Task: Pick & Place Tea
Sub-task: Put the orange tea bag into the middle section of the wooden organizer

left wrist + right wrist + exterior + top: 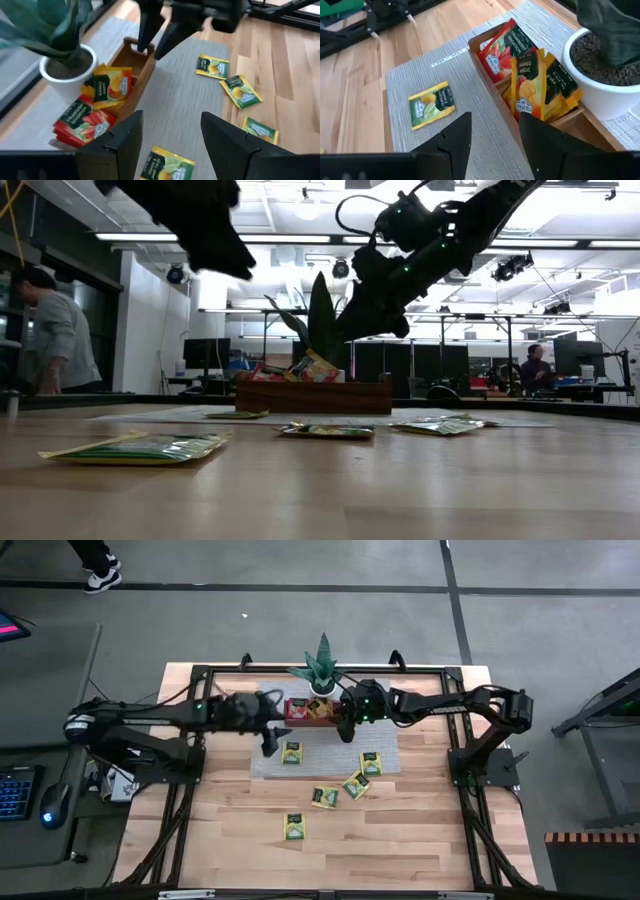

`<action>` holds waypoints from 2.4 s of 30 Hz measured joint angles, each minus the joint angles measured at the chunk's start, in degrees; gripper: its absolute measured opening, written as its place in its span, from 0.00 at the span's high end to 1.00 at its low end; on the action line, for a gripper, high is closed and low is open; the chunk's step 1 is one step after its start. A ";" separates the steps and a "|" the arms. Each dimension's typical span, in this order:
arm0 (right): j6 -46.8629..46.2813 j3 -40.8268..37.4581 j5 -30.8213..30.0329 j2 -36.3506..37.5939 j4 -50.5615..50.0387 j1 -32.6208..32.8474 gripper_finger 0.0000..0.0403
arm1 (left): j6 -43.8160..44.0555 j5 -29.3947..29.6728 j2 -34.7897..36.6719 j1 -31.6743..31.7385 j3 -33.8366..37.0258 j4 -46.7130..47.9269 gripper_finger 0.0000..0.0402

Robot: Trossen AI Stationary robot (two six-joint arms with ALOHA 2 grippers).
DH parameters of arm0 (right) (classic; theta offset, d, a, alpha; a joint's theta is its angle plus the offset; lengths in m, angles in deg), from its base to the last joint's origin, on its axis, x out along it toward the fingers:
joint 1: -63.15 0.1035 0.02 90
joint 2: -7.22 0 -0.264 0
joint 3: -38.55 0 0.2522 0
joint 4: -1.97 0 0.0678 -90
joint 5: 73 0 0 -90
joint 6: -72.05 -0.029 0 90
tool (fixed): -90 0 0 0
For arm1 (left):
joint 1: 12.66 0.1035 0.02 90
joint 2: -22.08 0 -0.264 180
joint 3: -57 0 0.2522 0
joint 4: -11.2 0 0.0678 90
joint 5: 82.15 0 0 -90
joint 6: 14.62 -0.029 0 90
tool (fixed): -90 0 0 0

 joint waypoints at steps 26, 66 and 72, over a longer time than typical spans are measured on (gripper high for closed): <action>5.84 0.00 0.06 -0.02 -2.58 -2.78 0.56 | -2.71 -23.54 -21.28 22.86 0.02 -17.84 0.51; 7.19 0.00 0.24 -0.07 -4.39 -2.89 0.56 | -15.06 -29.28 -30.19 27.34 0.00 -24.76 0.51; 7.21 0.00 0.20 -0.07 -4.39 -2.89 0.56 | -15.32 -28.13 -30.95 26.19 0.00 -26.90 0.51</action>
